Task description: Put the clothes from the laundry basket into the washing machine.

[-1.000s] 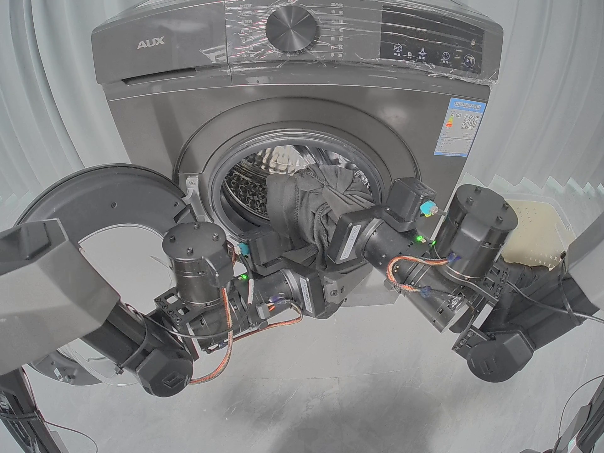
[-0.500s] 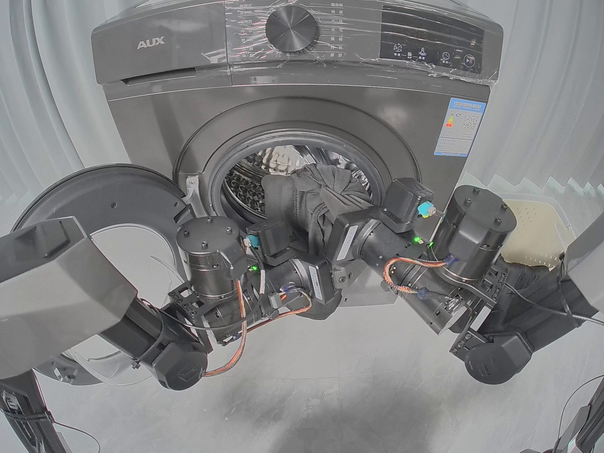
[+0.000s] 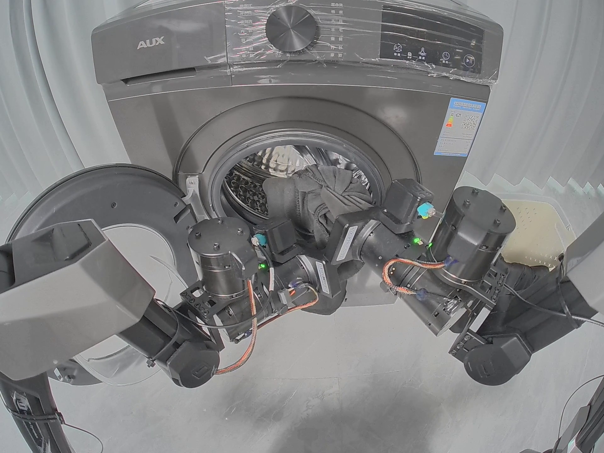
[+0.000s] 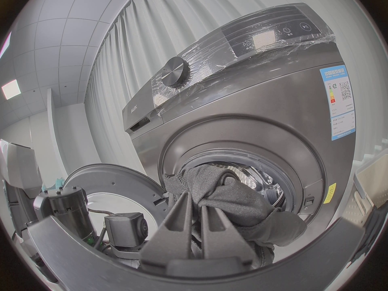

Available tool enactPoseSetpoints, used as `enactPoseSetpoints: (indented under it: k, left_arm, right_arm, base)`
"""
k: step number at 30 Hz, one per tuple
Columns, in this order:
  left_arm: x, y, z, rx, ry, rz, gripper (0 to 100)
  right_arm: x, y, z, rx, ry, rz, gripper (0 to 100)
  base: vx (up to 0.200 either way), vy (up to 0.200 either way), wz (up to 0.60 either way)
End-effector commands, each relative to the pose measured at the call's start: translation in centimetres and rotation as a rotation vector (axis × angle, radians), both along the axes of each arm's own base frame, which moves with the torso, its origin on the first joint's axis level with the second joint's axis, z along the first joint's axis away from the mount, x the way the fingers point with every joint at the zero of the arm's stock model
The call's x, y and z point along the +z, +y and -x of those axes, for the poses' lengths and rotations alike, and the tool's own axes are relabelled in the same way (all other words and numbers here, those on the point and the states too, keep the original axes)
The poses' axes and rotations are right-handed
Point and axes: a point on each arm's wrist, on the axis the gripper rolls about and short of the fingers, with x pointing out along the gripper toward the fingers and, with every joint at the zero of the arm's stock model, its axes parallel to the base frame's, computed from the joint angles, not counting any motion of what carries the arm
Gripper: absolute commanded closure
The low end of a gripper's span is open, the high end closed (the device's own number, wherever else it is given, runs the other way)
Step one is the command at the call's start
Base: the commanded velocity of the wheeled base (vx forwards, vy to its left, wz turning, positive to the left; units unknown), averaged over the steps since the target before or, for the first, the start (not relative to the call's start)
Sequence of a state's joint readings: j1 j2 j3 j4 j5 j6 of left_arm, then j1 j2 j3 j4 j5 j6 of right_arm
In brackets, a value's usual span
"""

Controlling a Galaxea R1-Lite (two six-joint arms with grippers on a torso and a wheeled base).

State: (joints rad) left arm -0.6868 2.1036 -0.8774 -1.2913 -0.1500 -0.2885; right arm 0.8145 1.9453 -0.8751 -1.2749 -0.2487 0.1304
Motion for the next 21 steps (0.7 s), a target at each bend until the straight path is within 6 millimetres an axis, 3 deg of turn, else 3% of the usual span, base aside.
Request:
enactPoseSetpoints:
  k: [1,6,16,17,21]
  left_arm:
    - [0.0,0.0,0.0,-0.001,-0.001,0.002,100]
    - [0.2,-0.1,0.3,-0.007,-0.008,0.008,100]
    - [1.0,-0.6,2.8,-0.067,-0.003,0.002,100]
    - [1.0,-0.6,2.8,-0.067,-0.006,0.004,100]
    - [1.0,-0.6,2.8,-0.067,-0.006,0.004,100]
  right_arm:
    - [-0.1,0.1,0.0,0.002,0.001,0.002,100]
    - [-0.1,0.0,0.0,0.002,0.003,0.004,100]
    - [-0.9,-0.2,0.4,0.021,0.031,0.018,100]
    - [-1.1,-0.2,0.5,0.022,0.035,0.022,0]
    - [-1.2,-0.3,0.6,0.022,0.032,0.021,0]
  base:
    - [0.000,0.000,0.00]
    - [0.000,0.000,0.00]
    - [0.000,0.000,0.00]
    - [0.000,0.000,0.00]
    - [0.000,0.000,0.00]
